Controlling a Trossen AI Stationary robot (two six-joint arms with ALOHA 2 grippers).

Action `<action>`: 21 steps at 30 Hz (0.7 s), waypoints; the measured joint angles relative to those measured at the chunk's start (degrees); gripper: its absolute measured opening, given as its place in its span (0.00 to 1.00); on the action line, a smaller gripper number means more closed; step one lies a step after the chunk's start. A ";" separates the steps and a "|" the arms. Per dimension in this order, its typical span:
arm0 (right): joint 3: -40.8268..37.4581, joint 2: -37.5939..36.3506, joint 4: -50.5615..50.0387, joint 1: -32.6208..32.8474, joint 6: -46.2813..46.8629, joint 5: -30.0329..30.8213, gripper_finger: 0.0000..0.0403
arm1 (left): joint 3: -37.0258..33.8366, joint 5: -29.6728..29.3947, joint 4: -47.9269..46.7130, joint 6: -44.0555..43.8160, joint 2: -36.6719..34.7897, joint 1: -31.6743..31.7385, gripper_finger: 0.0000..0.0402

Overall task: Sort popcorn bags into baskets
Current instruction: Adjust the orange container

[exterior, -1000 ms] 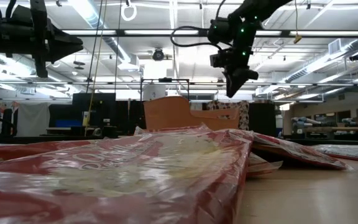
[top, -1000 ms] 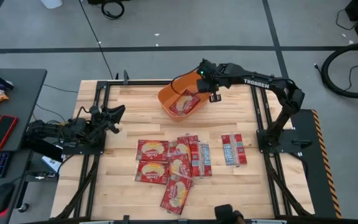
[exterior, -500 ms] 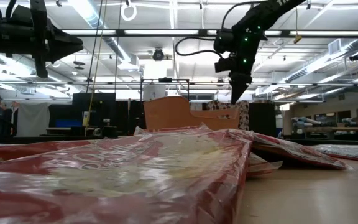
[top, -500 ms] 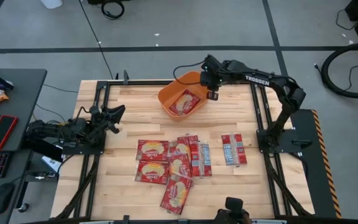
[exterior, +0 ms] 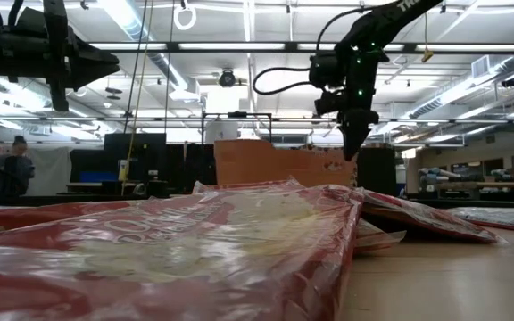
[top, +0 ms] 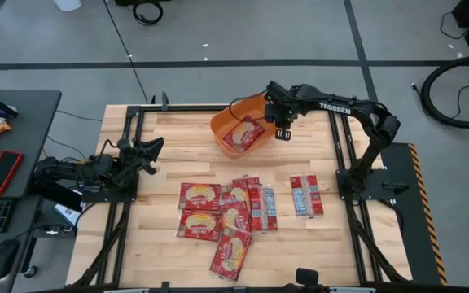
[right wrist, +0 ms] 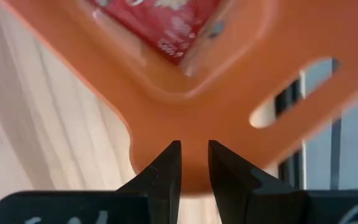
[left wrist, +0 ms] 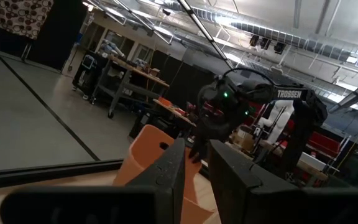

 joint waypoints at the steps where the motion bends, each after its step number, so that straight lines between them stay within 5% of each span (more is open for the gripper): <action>1: -0.05 0.00 -0.48 0.45 0.02 0.69 0.21 | 0.00 0.00 0.00 0.02 0.00 0.00 0.18; 21: 1.43 0.07 -12.97 13.80 12.94 0.73 0.21 | 0.00 0.00 0.02 -0.04 0.00 0.00 0.18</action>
